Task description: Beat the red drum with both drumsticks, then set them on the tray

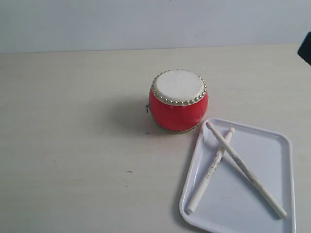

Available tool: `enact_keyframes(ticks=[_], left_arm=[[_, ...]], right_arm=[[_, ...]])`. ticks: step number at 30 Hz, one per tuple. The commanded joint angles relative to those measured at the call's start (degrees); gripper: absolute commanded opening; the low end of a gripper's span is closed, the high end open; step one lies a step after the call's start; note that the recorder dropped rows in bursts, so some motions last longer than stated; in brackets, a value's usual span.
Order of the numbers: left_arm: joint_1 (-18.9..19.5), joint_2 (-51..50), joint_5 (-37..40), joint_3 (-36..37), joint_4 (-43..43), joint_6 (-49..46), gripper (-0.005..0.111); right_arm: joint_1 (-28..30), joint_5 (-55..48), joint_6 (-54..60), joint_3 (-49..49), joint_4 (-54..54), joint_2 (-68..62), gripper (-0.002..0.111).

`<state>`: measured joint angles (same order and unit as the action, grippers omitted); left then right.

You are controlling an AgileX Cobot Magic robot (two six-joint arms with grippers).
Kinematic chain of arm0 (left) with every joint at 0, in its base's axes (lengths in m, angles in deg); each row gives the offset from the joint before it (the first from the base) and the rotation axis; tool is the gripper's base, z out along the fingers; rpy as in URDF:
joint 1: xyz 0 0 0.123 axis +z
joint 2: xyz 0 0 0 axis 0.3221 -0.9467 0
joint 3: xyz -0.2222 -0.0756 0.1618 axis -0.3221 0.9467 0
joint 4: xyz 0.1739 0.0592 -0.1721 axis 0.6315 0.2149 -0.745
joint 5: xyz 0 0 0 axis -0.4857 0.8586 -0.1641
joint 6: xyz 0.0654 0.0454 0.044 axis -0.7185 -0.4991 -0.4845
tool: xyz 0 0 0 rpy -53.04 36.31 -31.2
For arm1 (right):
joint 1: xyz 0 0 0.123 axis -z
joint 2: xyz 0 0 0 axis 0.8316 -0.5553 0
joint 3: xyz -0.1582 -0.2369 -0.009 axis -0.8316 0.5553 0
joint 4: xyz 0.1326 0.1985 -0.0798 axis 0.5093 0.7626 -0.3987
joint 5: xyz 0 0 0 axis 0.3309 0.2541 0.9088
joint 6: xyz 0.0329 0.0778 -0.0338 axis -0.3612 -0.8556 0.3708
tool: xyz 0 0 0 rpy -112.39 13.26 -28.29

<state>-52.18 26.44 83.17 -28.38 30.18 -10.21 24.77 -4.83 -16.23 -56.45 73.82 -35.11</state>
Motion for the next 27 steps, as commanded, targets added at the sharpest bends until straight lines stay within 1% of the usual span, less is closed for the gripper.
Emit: enact_keyframes(ticks=[1, 7, 9, 10, 16, 19, 20, 21, 22, 24, 27], left_arm=[[0.32, 0.36, -1.97, 2.03, -0.45, 0.97, 0.0], [0.32, 0.36, -1.33, 2.03, -0.23, 0.87, 0.0], [0.32, 0.36, -0.78, 2.03, -0.23, 0.87, 0.0], [0.32, 0.36, 0.03, 2.03, -0.23, 0.87, 0.0], [0.32, 0.36, 7.59, 2.03, -0.09, 1.1, 0.0], [0.32, 0.36, 7.57, 2.03, -0.24, 3.11, 0.0], [0.32, 0.36, 7.81, 2.03, -0.34, 4.58, 0.0], [0.32, 0.36, 8.09, 2.03, -0.34, 5.26, 0.0], [0.32, 0.36, 8.55, 2.03, -0.34, 5.38, 0.0], [0.32, 0.36, 8.53, 2.03, -0.46, 5.77, 0.0], [0.32, 0.36, 8.24, 2.03, -0.46, 5.58, 0.0]], right_arm=[[0.22, 11.15, 0.54, 8.47, -0.44, 5.27, 0.0], [0.22, 20.43, 0.54, 18.04, -1.47, 8.16, 0.0], [0.22, 21.85, 0.54, 18.36, -2.89, 8.55, 0.0], [0.22, 18.85, 0.43, 18.36, -4.15, 8.81, 0.0], [0.22, 16.23, 0.43, 18.36, -5.44, 8.8, 0.0], [0.22, 11.22, 0.43, 18.36, -5.33, 8.8, 0.0], [0.22, 5.83, 0.43, 18.36, -5.33, 8.8, 0.0], [0.22, 3.8, 0.43, 18.36, -5.33, 8.8, 0.0], [0.22, -0.6, 0.43, 18.36, -5.07, 8.8, 0.0], [0.22, -4.88, 0.33, 18.36, -4.93, 8.8, 0.0], [0.22, -6.1, -0.5, 18.36, -4.93, 8.8, 0.0]])
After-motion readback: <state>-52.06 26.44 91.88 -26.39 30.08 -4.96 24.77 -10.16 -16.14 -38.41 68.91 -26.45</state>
